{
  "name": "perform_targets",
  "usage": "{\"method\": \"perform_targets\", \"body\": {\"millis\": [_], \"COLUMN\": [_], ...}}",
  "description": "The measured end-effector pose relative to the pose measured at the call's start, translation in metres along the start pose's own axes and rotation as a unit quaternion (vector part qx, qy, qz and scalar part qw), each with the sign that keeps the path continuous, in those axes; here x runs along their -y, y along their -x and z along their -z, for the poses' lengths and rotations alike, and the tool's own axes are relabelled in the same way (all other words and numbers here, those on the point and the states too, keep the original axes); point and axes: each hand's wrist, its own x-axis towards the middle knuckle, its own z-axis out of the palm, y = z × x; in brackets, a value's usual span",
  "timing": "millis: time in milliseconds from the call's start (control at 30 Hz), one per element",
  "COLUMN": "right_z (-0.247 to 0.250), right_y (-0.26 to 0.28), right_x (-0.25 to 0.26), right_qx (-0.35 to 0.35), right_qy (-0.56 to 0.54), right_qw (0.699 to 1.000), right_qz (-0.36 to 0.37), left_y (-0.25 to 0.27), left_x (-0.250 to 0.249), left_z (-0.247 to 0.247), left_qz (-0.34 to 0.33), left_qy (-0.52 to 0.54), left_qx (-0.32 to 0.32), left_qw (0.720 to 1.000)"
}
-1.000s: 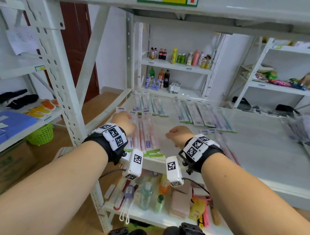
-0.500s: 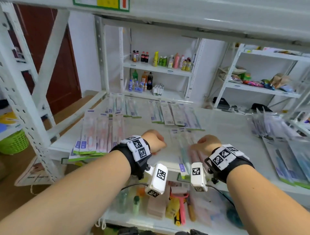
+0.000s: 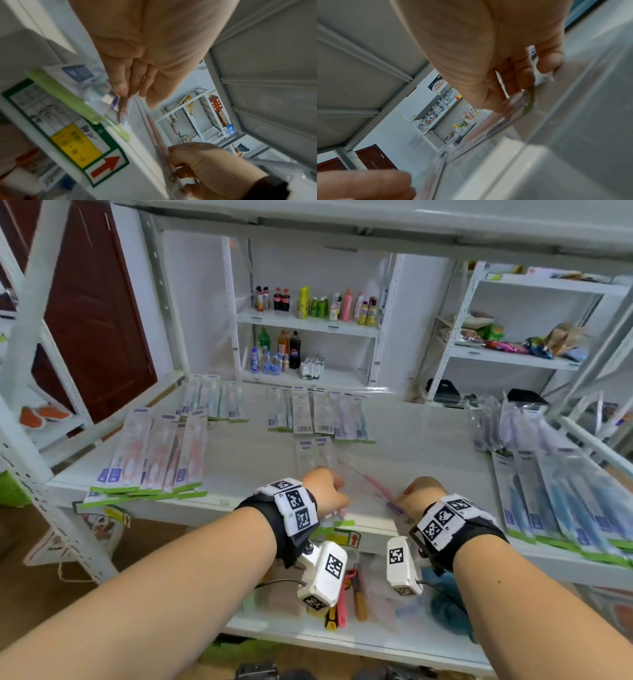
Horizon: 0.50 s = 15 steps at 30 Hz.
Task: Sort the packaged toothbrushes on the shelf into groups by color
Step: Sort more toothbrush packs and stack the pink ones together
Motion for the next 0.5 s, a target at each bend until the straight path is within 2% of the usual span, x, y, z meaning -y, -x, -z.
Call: {"method": "perform_targets", "body": {"millis": [133,267,367,500], "right_z": [0.004,-0.001,-0.002,0.0], "right_y": [0.001,0.002,-0.003,-0.008], "right_x": [-0.021,-0.03,-0.036,-0.044], "right_qx": [0.01,0.019,0.032,0.026], "right_qy": [0.004,-0.012,-0.026,-0.065], "right_qw": [0.999,0.997,0.996,0.995], "right_qz": [0.033,0.072,0.077,0.072], "left_y": [-0.005,-0.01,-0.012,-0.011], "left_x": [-0.009,-0.017,-0.022,-0.026], "left_z": [-0.002,-0.011,-0.014,-0.011], "left_qz": [0.043,0.08,0.105,0.135], "left_qy": [-0.117,-0.189,-0.215,-0.196], "left_qx": [-0.012,-0.018,-0.016,0.004], "left_qw": [0.992,0.979,0.971,0.971]}}
